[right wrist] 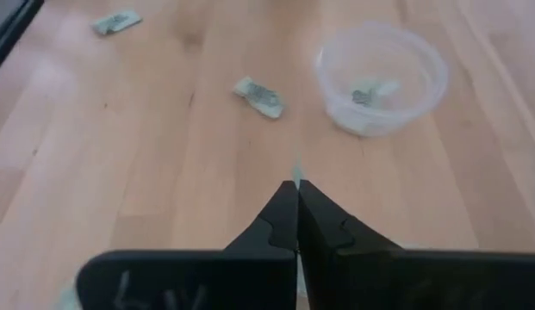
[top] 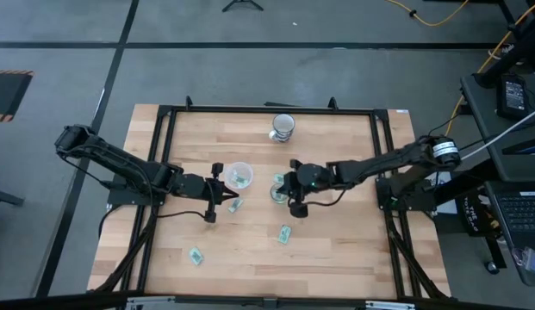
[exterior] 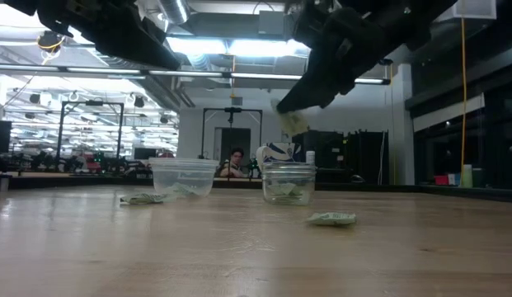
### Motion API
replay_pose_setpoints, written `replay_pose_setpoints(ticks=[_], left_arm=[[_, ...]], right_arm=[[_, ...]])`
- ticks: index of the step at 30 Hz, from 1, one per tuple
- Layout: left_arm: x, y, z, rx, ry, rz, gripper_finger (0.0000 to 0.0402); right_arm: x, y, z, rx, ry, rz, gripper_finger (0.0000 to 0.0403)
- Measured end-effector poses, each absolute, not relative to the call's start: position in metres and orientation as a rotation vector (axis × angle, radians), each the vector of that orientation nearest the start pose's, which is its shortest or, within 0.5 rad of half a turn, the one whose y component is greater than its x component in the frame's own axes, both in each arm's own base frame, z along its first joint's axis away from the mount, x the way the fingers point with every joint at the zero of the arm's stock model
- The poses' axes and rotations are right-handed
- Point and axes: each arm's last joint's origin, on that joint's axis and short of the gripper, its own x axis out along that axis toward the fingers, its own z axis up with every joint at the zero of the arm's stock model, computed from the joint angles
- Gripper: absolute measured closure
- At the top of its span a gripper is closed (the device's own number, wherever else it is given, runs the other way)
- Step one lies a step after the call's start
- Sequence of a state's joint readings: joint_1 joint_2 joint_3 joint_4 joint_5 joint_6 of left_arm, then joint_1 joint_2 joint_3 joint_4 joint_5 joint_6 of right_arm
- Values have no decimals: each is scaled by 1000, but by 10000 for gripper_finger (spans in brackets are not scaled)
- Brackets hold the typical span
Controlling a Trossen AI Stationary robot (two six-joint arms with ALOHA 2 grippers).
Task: Pick and place Stevia / Truvia into bins
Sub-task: Put the stevia packet into the transparent container
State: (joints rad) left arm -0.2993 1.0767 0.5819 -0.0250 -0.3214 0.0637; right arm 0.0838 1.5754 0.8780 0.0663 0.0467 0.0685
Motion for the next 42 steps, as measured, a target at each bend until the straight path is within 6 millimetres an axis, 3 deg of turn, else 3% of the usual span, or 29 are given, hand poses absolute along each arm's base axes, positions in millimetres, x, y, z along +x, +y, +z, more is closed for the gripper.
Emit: replay_pose_setpoints(ticks=[20, 27, 42], left_arm=[[214, -57, 225, 224, 499, 5, 396], [214, -57, 225, 223, 498, 5, 396], [214, -57, 225, 223, 498, 5, 396]], right_arm=[[337, 24, 155, 35, 747, 21, 403], [336, 22, 152, 26, 780, -1, 400], [336, 19, 152, 4, 780, -3, 357]])
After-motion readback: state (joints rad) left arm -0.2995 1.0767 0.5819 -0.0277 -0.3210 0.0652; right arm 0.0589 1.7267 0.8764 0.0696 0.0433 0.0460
